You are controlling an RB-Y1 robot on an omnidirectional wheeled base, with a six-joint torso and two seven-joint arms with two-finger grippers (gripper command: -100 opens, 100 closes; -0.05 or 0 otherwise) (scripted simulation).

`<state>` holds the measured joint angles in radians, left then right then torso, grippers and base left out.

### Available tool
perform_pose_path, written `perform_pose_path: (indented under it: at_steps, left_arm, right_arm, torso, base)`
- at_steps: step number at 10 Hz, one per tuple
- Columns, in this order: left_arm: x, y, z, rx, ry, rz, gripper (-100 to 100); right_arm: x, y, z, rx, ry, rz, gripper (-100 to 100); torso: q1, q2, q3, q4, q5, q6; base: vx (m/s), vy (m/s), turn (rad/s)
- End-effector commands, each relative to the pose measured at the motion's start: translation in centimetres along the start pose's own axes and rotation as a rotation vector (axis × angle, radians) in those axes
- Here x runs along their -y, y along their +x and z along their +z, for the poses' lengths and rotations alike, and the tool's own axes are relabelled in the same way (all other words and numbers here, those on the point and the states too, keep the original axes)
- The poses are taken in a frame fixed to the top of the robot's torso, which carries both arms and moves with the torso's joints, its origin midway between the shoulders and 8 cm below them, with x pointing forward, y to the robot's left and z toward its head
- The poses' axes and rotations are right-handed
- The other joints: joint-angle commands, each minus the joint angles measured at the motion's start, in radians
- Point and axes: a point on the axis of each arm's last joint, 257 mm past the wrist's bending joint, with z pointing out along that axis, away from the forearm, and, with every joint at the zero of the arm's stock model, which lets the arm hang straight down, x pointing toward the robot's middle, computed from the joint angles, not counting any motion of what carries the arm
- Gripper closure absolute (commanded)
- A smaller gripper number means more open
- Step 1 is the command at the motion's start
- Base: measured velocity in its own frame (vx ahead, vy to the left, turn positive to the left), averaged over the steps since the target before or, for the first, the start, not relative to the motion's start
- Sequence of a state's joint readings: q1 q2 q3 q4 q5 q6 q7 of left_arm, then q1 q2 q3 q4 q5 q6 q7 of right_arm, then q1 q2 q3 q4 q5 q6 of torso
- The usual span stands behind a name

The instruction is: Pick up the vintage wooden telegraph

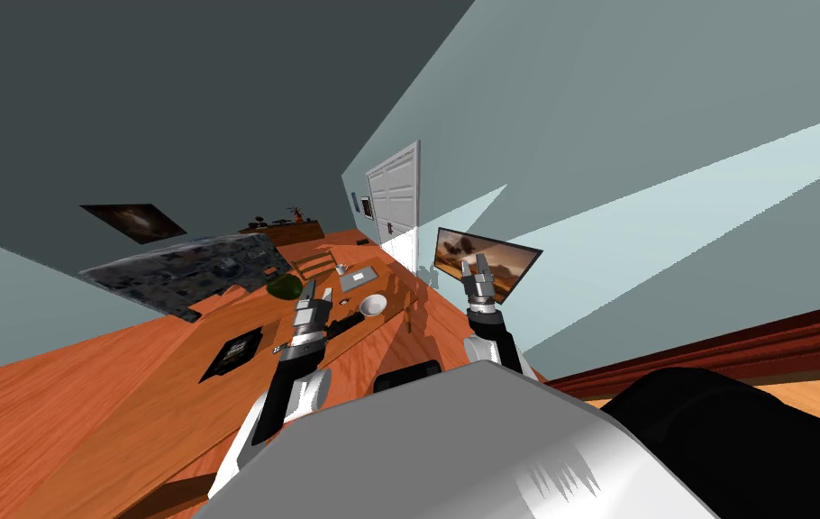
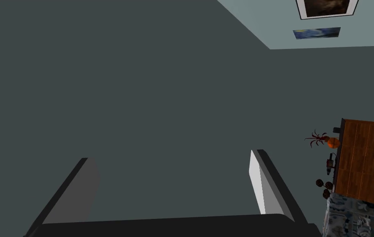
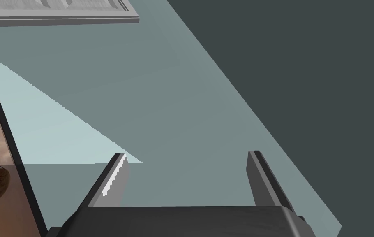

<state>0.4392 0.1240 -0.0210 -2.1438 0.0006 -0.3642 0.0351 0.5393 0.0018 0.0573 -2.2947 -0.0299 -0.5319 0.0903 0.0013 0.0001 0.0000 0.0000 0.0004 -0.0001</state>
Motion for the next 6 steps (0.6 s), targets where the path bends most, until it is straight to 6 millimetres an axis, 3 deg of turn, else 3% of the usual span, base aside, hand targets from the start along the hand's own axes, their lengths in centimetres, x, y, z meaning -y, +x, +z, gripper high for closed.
perform_pose_path:
  at_steps: [1, 3, 4, 6]
  left_arm:
    - [-2.1, 0.4, 0.1, -0.022, -0.057, -0.027, -100]
    - [-4.8, 0.9, -0.1, -0.042, -0.133, -0.067, -100]
    - [-4.8, 0.9, -0.1, -0.042, -0.136, -0.067, -100]
    - [-7.7, 1.5, -0.5, -0.058, -0.219, -0.111, -100]
  right_arm:
    - [0.0, 0.0, 0.0, 0.0, 0.0, 0.0, 0]
    - [0.0, 0.0, 0.0, 0.0, 0.0, 0.0, 0]
    - [0.0, 0.0, 0.0, 0.0, 0.0, 0.0, 0]
    - [0.0, 0.0, 0.0, 0.0, 0.0, 0.0, 0]
  torso:
    - [0.0, 0.0, 0.0, 0.0, 0.0, 0.0]
    - [0.0, 0.0, 0.0, 0.0, 0.0, 0.0]
    - [0.0, 0.0, 0.0, 0.0, 0.0, 0.0]
    - [0.0, 0.0, 0.0, 0.0, 0.0, 0.0]
  base:
    - [-0.005, 0.018, 0.063]
    - [0.001, 0.018, 0.054]
    - [0.004, 0.015, 0.013]
    - [0.005, 0.022, 0.045]
